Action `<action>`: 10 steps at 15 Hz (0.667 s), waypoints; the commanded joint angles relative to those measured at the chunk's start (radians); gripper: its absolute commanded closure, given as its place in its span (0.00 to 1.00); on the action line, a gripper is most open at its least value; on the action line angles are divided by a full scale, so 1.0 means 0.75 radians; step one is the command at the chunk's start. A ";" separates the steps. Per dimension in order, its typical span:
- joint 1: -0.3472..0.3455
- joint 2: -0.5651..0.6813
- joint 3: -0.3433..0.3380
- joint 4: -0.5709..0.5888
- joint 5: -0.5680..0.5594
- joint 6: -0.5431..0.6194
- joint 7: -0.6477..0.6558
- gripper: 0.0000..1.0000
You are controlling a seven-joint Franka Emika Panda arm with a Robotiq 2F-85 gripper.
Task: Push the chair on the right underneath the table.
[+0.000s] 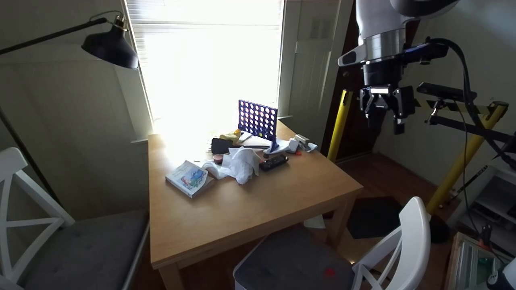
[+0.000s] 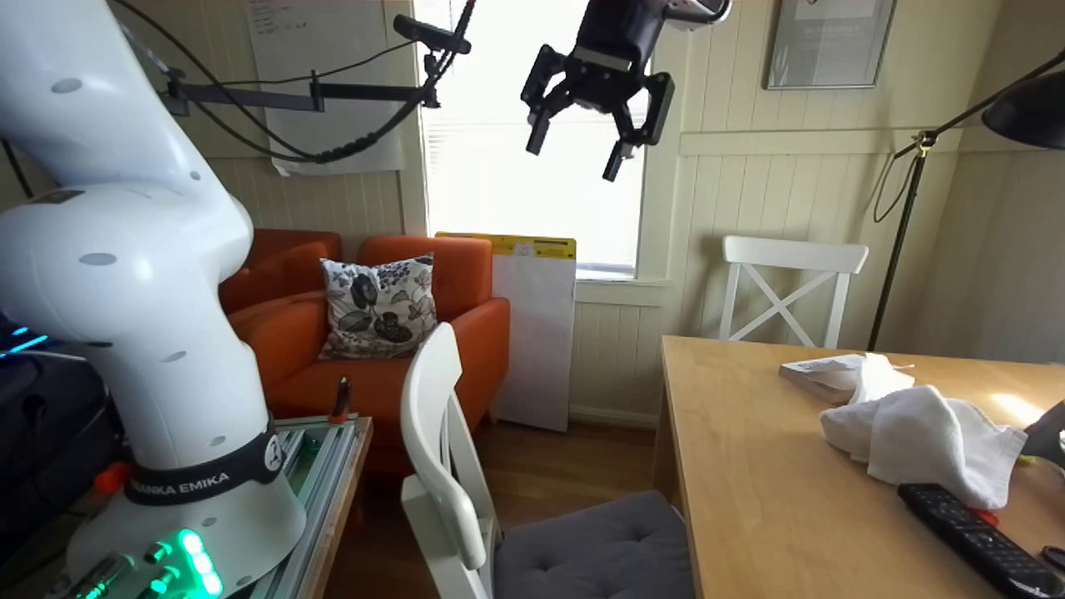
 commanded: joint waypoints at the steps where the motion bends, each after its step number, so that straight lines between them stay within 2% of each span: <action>1: 0.017 0.018 0.007 0.007 -0.060 -0.017 -0.240 0.00; 6: 0.019 -0.021 0.008 -0.109 -0.096 0.016 -0.577 0.00; 7: 0.000 0.010 0.017 -0.043 -0.052 -0.003 -0.458 0.00; 10: 0.000 0.010 0.017 -0.079 -0.062 -0.002 -0.543 0.00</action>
